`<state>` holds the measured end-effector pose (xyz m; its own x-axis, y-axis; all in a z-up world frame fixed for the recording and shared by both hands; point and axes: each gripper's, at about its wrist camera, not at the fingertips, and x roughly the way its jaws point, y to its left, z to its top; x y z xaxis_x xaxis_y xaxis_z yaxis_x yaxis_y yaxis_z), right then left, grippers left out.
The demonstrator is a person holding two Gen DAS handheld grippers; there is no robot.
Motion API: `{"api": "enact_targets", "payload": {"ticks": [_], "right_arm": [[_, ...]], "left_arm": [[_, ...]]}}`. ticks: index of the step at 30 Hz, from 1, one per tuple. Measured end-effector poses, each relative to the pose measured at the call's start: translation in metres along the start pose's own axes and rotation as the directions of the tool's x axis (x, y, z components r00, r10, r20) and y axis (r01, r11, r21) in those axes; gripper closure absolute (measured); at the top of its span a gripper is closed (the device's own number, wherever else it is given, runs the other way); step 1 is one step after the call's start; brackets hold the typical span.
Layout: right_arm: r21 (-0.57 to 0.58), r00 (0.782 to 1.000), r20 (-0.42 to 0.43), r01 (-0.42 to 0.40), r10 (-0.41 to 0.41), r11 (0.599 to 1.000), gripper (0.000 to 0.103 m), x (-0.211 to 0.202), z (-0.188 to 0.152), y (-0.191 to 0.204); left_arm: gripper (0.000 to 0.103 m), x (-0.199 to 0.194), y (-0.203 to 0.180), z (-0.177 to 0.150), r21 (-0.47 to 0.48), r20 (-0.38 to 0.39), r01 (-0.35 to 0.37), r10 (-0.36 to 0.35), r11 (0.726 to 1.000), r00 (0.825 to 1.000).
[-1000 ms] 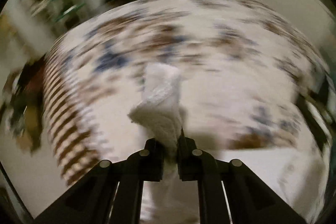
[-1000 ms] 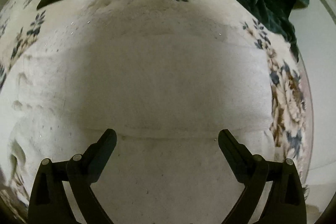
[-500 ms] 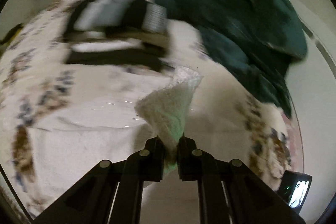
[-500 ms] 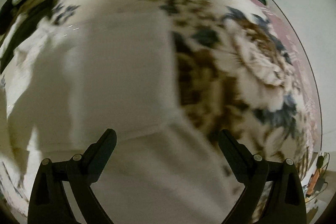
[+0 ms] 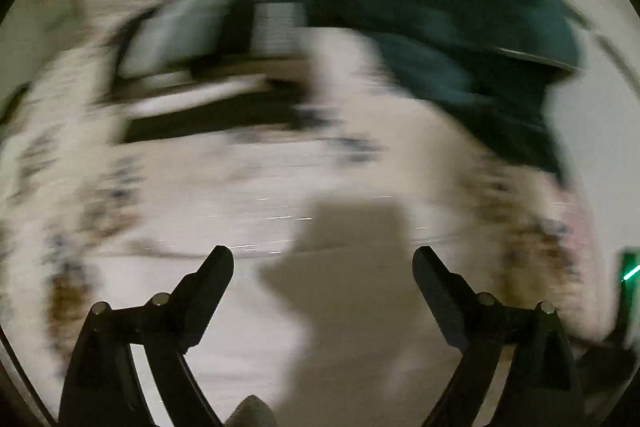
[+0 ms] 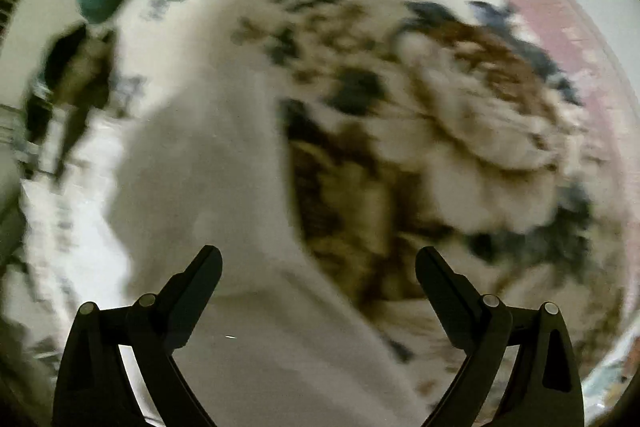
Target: Fold small clothes
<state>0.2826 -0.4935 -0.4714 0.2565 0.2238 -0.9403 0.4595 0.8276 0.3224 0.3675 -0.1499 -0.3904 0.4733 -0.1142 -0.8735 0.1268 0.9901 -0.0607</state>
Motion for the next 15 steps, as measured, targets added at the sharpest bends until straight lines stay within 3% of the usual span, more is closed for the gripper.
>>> {"api": "enact_targets", "payload": {"ticks": [2,4,6,7,8,9,10,15], "right_arm": [[0.006,0.997,-0.017,-0.069,0.069,0.998,0.005,0.007,0.011,0.011],[0.005,0.993,-0.034,-0.110,0.110,0.994,0.005,0.024,0.021,0.027],[-0.008,0.992,-0.049,-0.114,0.113,0.993,0.013,0.043,0.029,0.041],[-0.014,0.992,-0.056,-0.112,0.111,0.994,0.030,0.051,0.028,0.048],[-0.020,0.993,-0.069,-0.102,0.100,0.995,0.064,0.061,0.032,0.054],[-0.024,0.994,-0.078,-0.077,0.075,0.997,0.082,0.070,0.033,0.059],[-0.026,0.996,-0.064,-0.057,0.055,0.998,0.093,0.072,0.031,0.060],[-0.031,0.992,0.104,0.075,-0.071,0.997,0.095,0.035,0.029,0.057]], "left_arm": [[0.011,-0.003,0.059,-0.012,-0.053,-0.034,-0.143,0.142,0.988,0.989],[0.011,0.001,0.114,-0.029,-0.107,-0.103,-0.265,0.254,0.958,0.962],[0.011,0.006,0.149,-0.042,-0.147,-0.158,-0.335,0.312,0.931,0.937],[0.011,0.007,0.163,-0.051,-0.166,-0.177,-0.365,0.336,0.916,0.925],[0.011,0.009,0.177,-0.057,-0.182,-0.196,-0.389,0.354,0.903,0.914],[0.011,0.010,0.186,-0.062,-0.192,-0.210,-0.406,0.366,0.894,0.906],[0.011,0.012,0.195,-0.068,-0.208,-0.225,-0.419,0.373,0.884,0.900],[0.011,0.023,0.203,-0.073,-0.292,-0.251,-0.381,0.314,0.877,0.916]]}}
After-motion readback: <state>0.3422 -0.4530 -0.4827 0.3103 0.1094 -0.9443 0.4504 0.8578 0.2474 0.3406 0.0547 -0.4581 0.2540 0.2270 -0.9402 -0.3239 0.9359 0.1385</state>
